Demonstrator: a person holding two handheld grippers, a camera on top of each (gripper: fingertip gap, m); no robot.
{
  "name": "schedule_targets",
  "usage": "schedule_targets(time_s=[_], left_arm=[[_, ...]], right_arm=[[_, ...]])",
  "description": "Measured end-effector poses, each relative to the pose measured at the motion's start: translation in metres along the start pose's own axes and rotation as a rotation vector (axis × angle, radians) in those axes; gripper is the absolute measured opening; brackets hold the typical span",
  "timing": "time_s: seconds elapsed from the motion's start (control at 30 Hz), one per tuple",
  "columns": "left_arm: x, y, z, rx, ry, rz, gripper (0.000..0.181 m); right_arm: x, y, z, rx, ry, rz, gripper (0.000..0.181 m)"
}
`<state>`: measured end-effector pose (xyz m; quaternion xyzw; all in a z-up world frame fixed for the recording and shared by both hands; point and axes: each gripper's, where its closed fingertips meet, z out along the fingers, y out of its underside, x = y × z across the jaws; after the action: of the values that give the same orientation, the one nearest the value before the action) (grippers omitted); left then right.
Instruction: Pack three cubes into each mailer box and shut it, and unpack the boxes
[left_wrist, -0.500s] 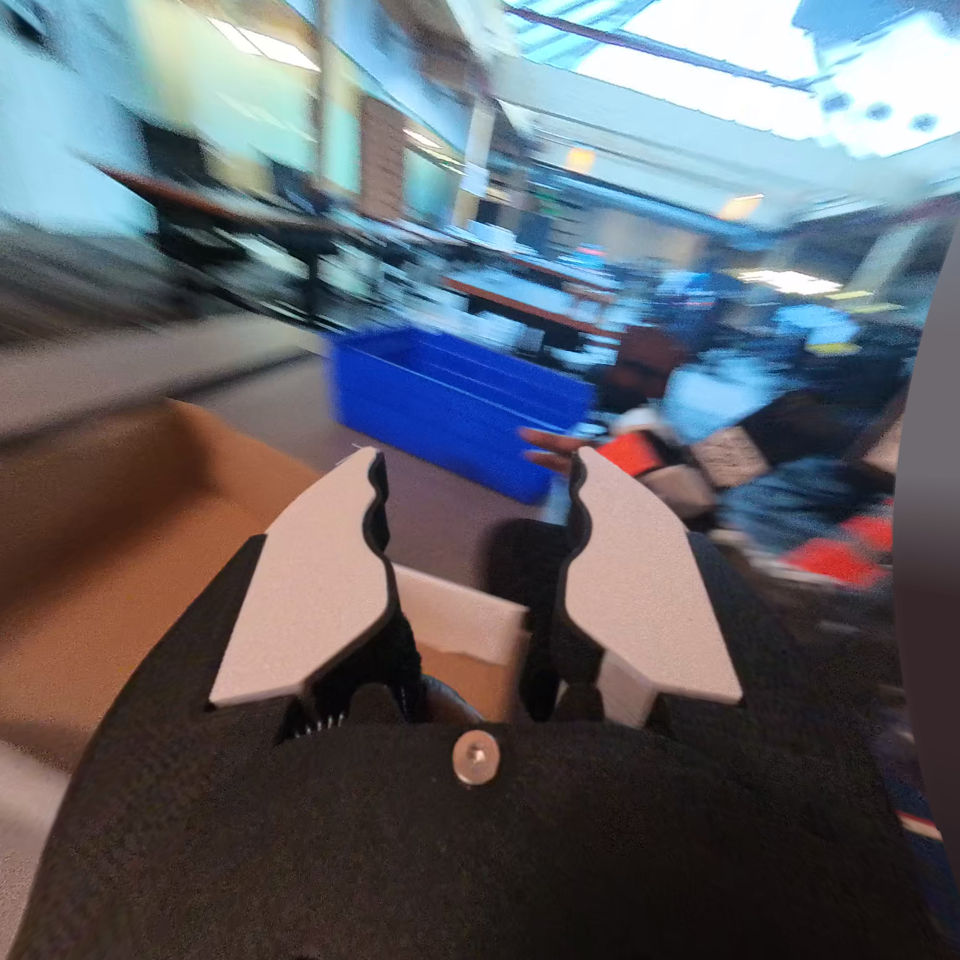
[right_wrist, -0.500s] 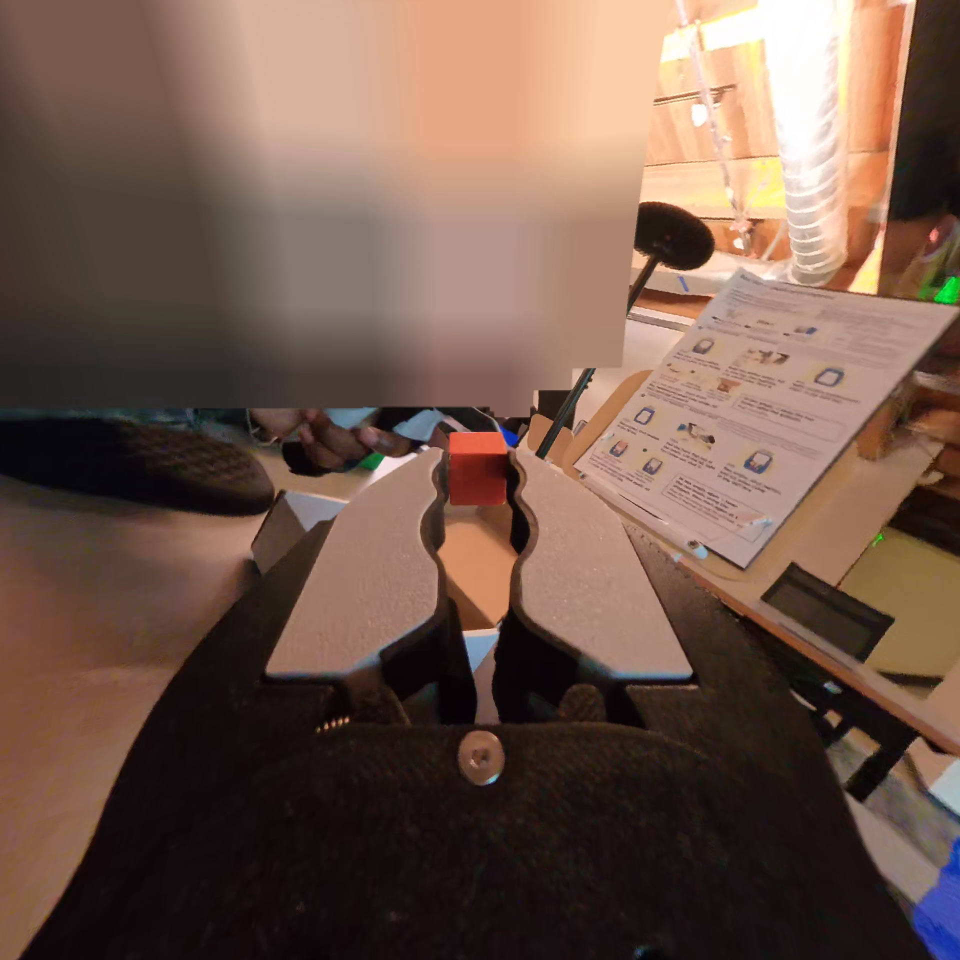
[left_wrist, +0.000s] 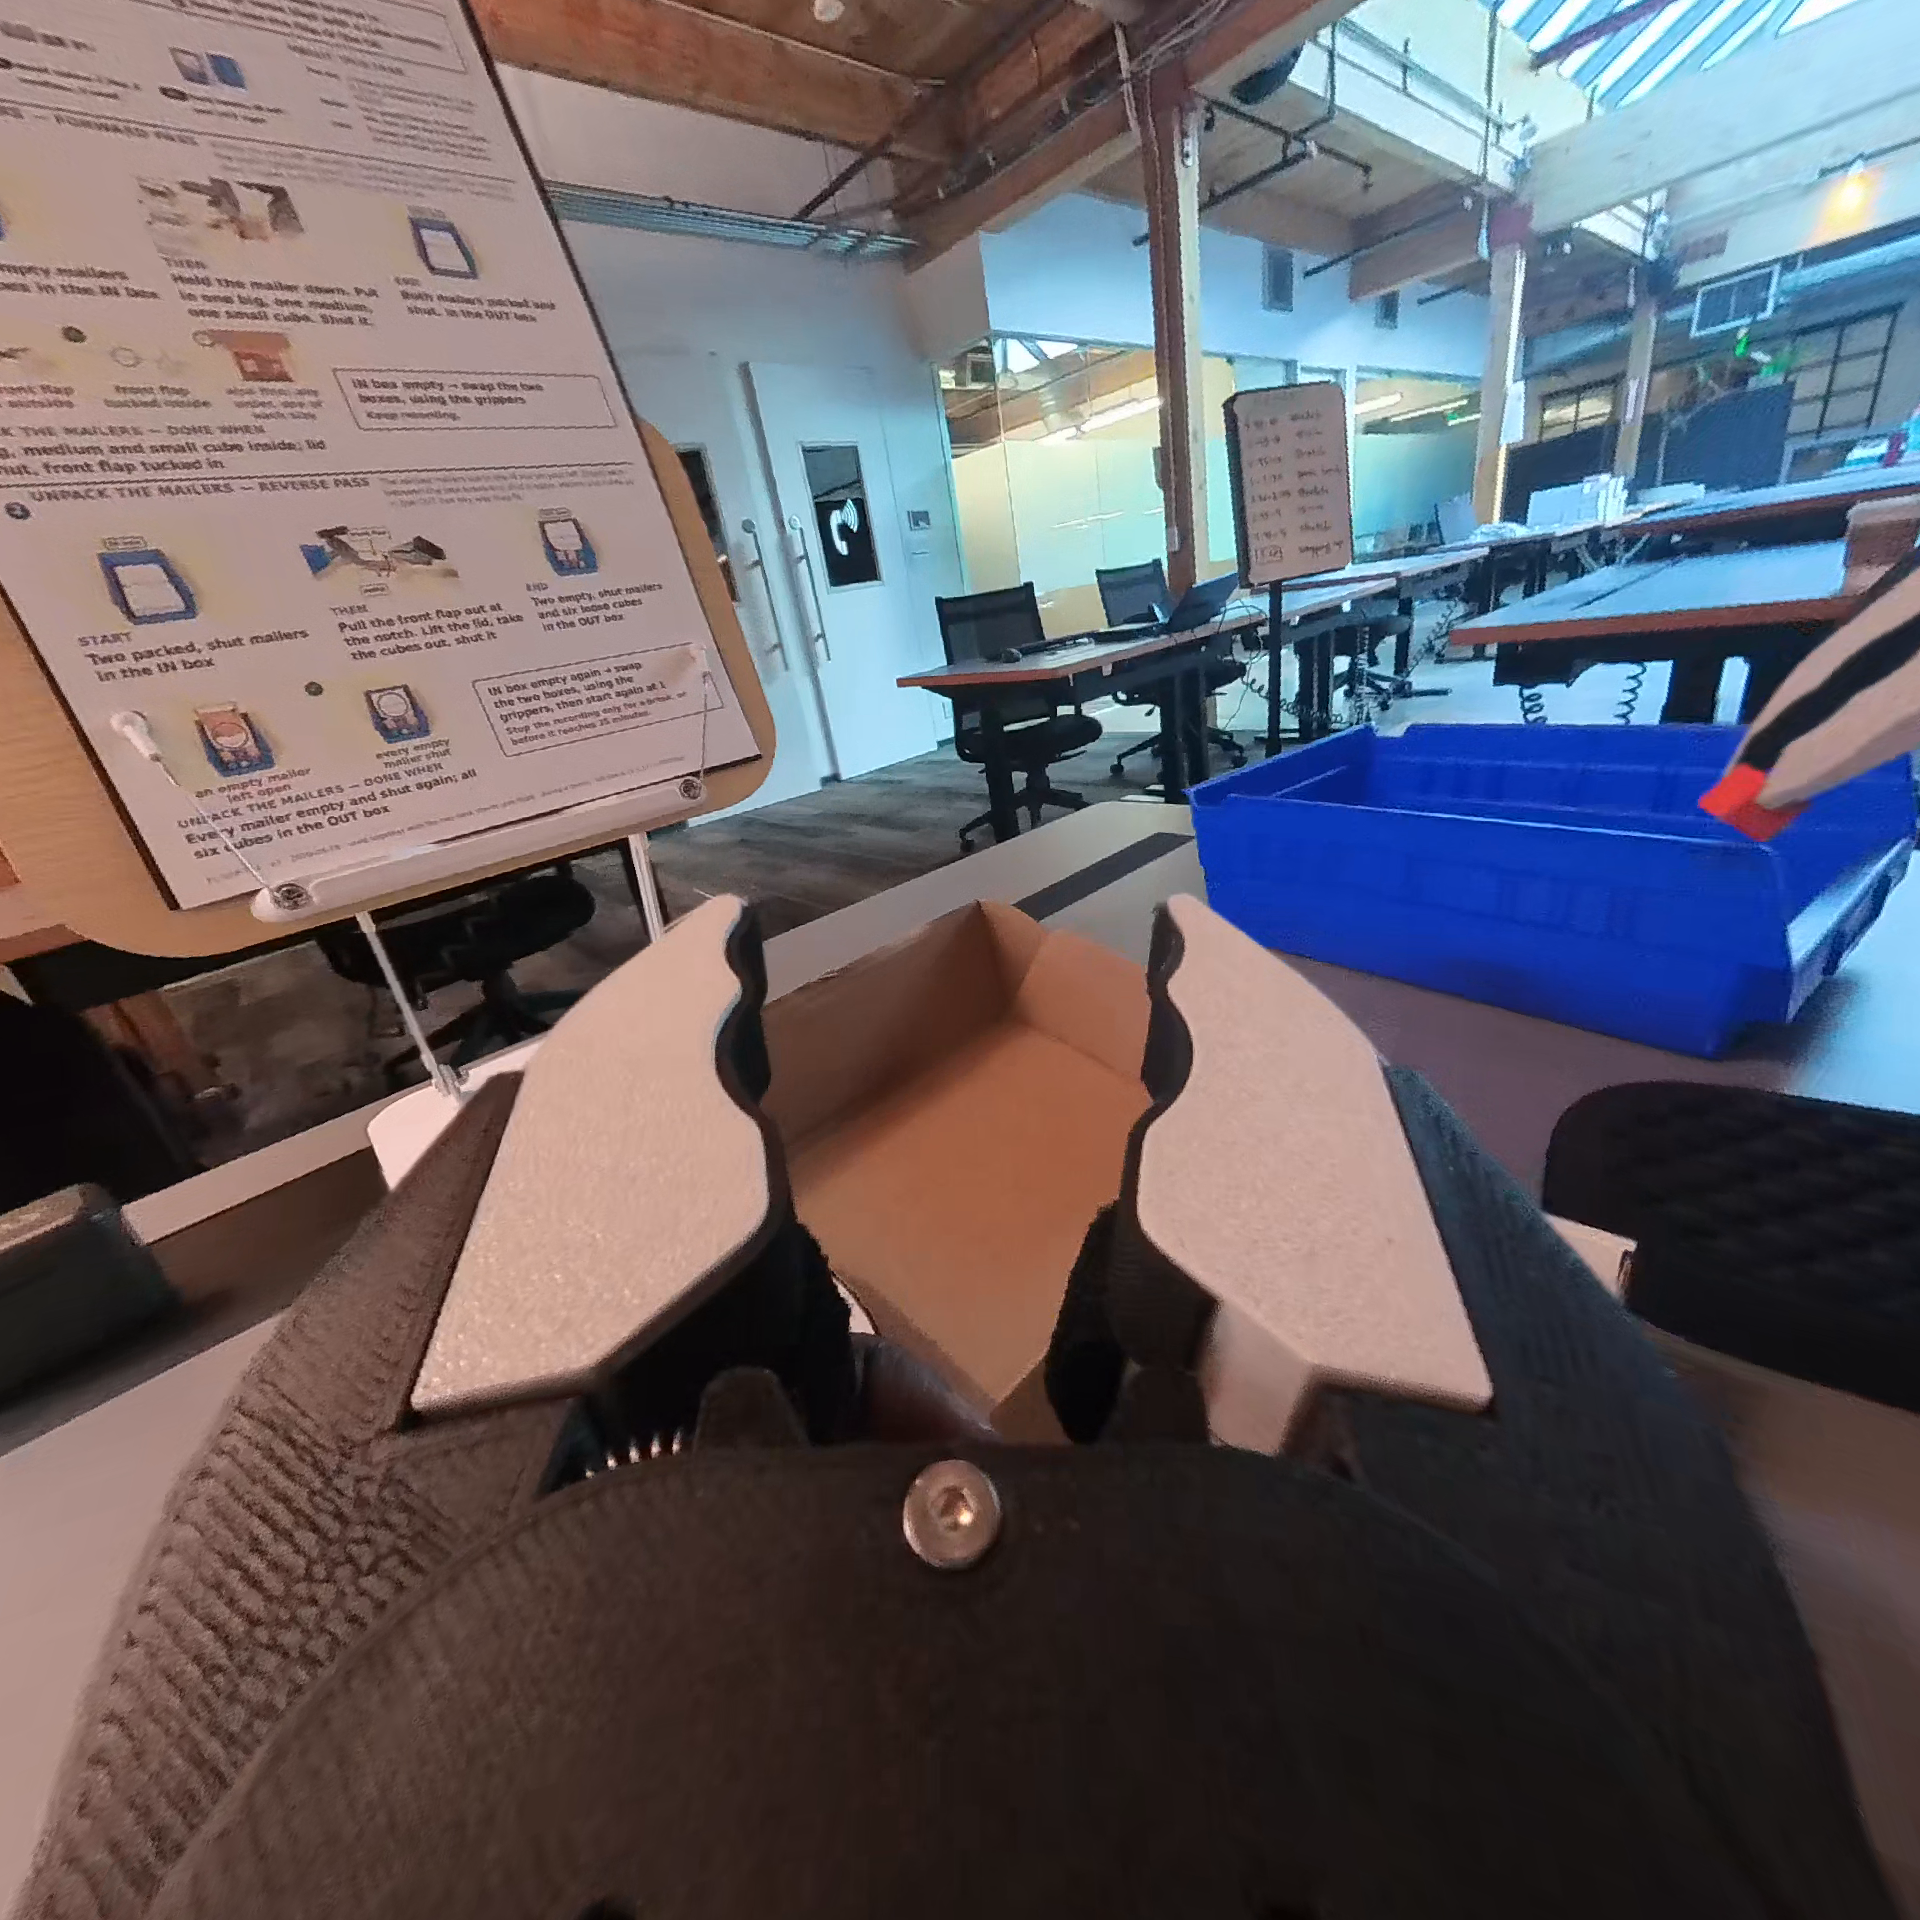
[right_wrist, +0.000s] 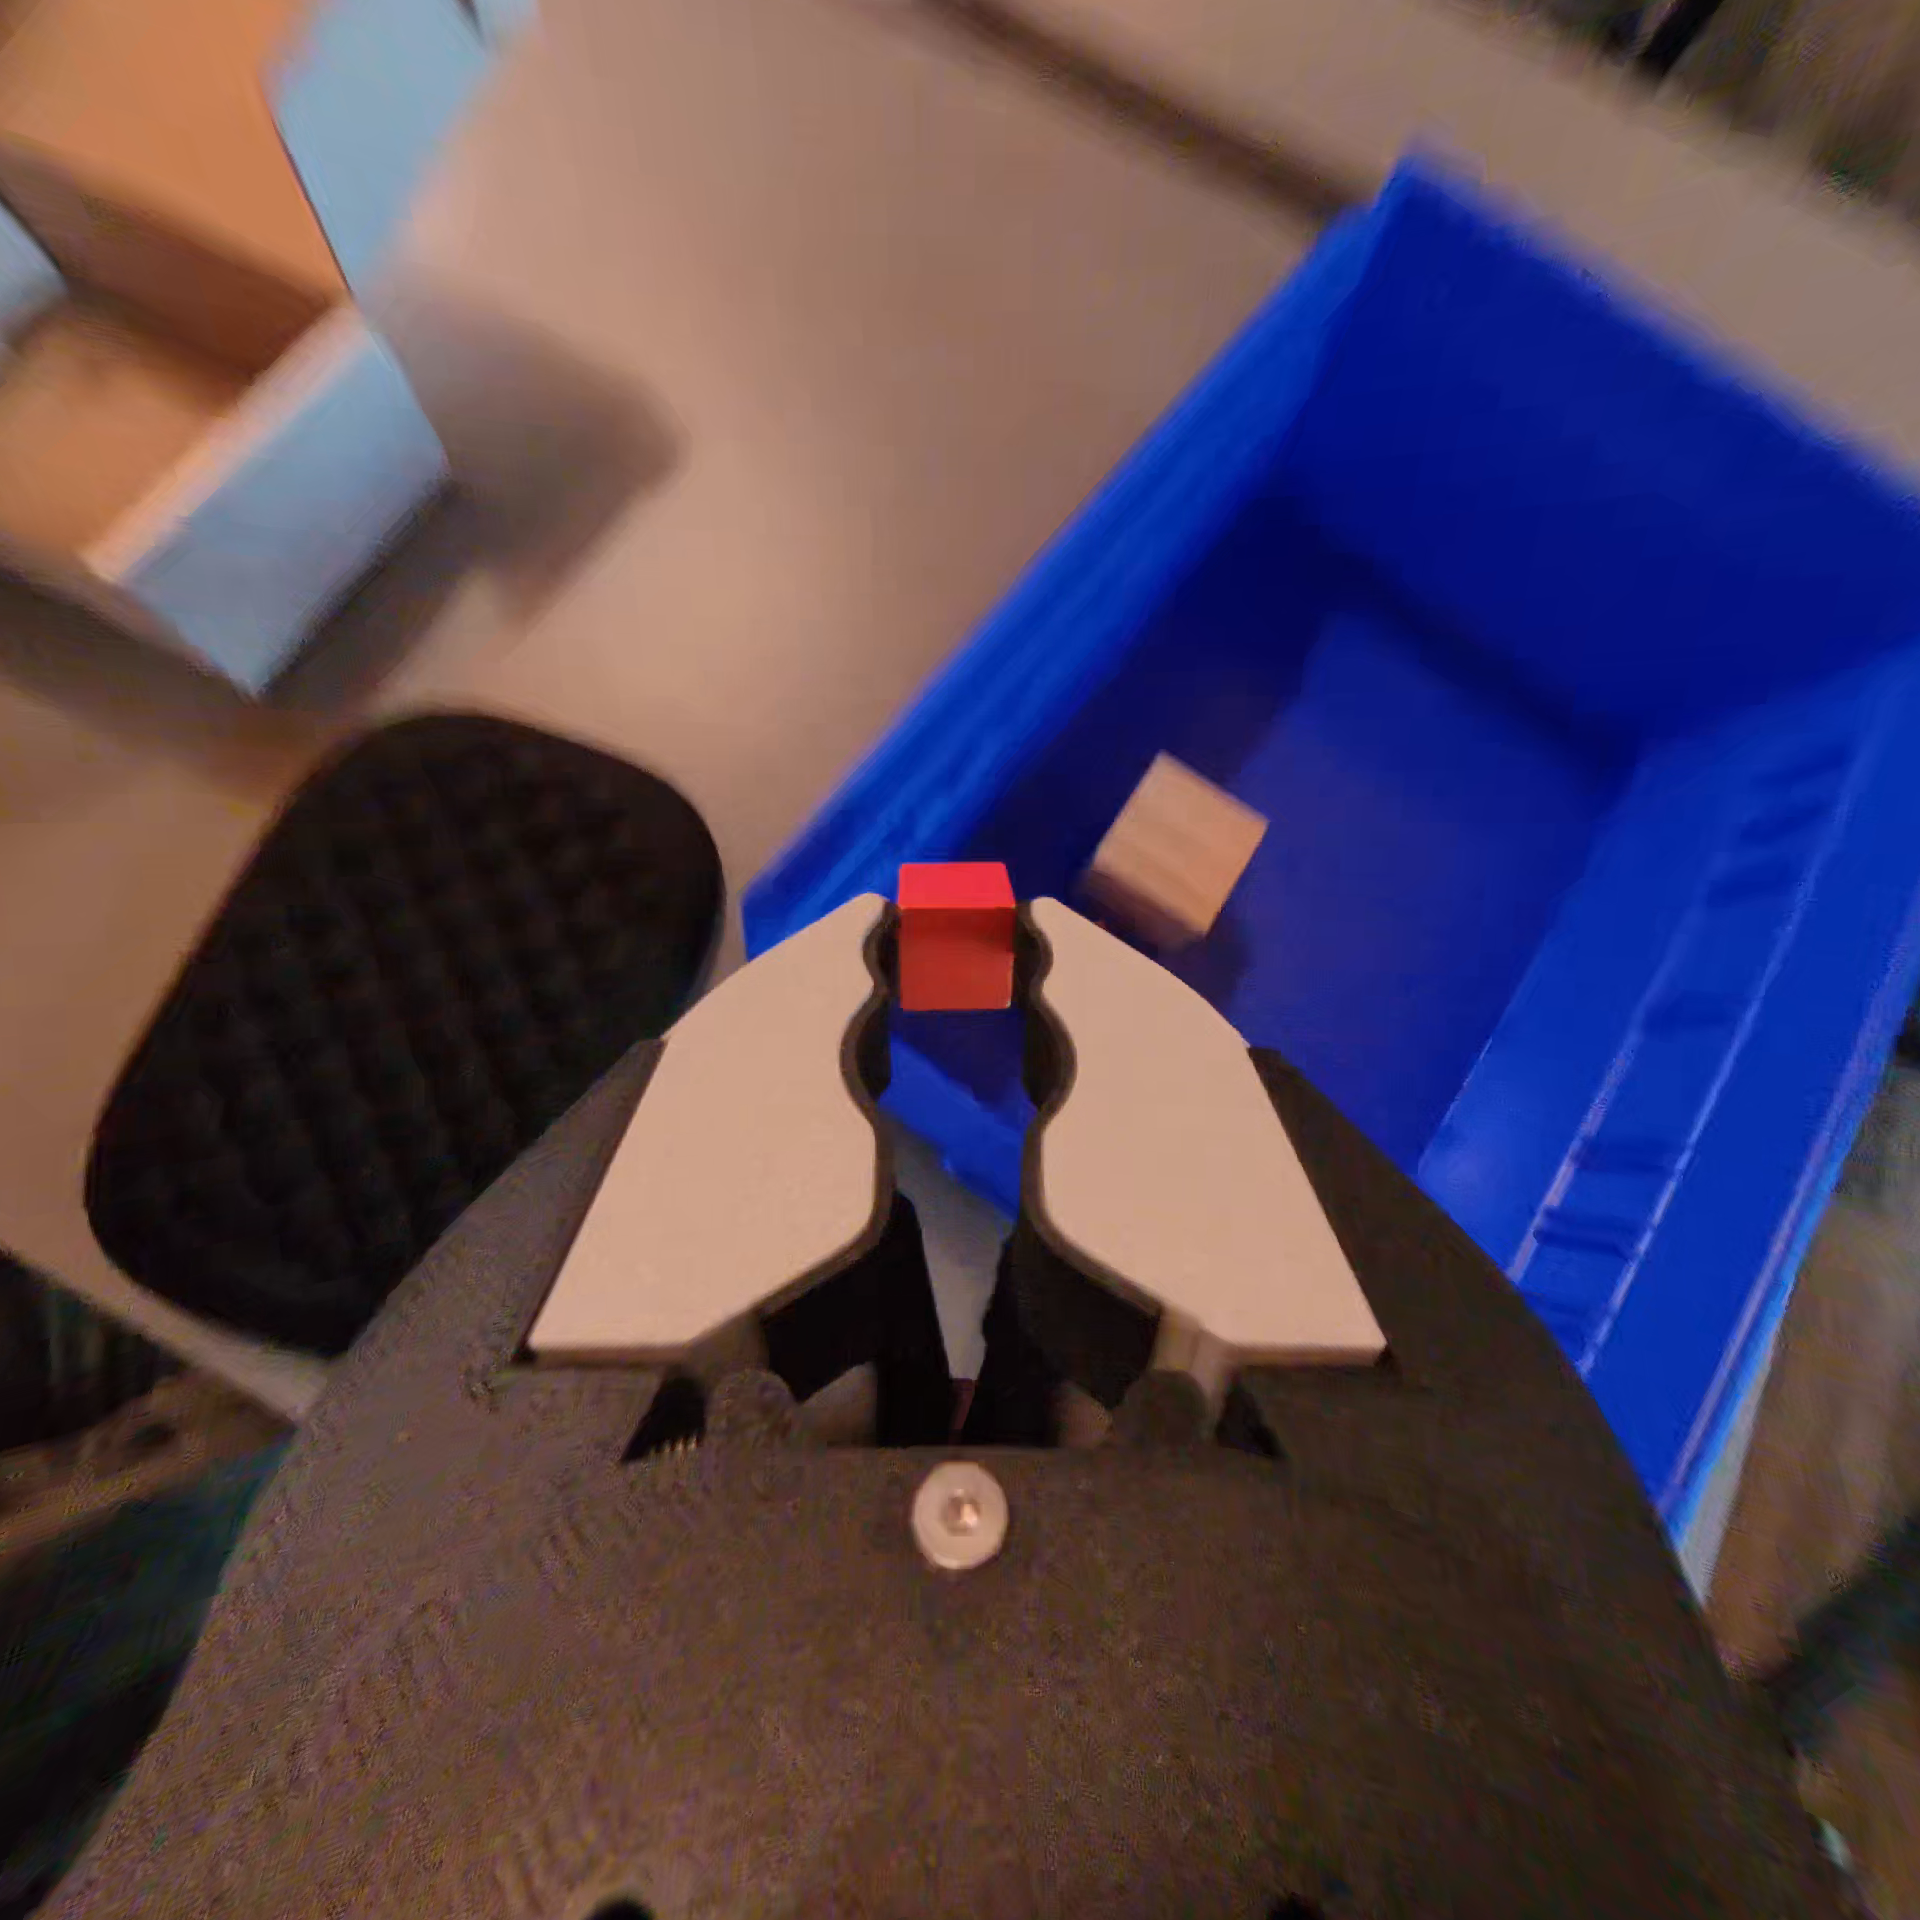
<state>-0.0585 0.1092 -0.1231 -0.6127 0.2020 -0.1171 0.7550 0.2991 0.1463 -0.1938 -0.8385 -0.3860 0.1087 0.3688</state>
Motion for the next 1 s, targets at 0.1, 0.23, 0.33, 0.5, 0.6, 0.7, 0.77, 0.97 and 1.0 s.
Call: schedule_targets(time_s=[0.1, 0.23, 0.33, 0.5, 0.6, 0.7, 0.77, 0.97, 1.0], left_arm=[[0.002, 0.002, 0.001, -0.008, 0.006, 0.019, 0.071], [-0.001, 0.005, 0.001, -0.023, 0.001, 0.006, 0.07], [-0.004, 0.007, 0.001, -0.03, -0.005, 0.002, 0.07], [-0.005, 0.008, 0.002, -0.036, -0.009, 0.009, 0.069], [-0.004, 0.01, 0.002, -0.041, -0.004, 0.016, 0.069], [-0.003, 0.011, 0.002, -0.052, -0.002, 0.022, 0.069], [-0.003, 0.012, 0.002, -0.056, -0.002, 0.02, 0.069], [-0.012, 0.006, -0.002, -0.052, -0.024, 0.014, 0.069], [-0.018, 0.002, -0.005, -0.04, -0.04, 0.007, 0.069]], right_arm=[[0.007, 0.028, 0.018, -0.245, -0.039, -0.032, 0.021], [0.013, 0.053, 0.032, -0.458, -0.089, -0.043, 0.021], [0.016, 0.062, 0.044, -0.536, -0.114, -0.051, 0.021], [0.018, 0.073, 0.056, -0.605, -0.117, -0.046, 0.021], [0.016, 0.069, 0.06, -0.574, -0.112, -0.066, 0.021], [0.011, 0.072, 0.064, -0.588, -0.128, -0.087, 0.021], [0.01, 0.073, 0.065, -0.594, -0.127, -0.097, 0.022], [0.014, 0.045, 0.053, -0.434, -0.067, -0.085, 0.036], [0.012, 0.032, 0.047, -0.362, -0.055, -0.071, 0.039]])
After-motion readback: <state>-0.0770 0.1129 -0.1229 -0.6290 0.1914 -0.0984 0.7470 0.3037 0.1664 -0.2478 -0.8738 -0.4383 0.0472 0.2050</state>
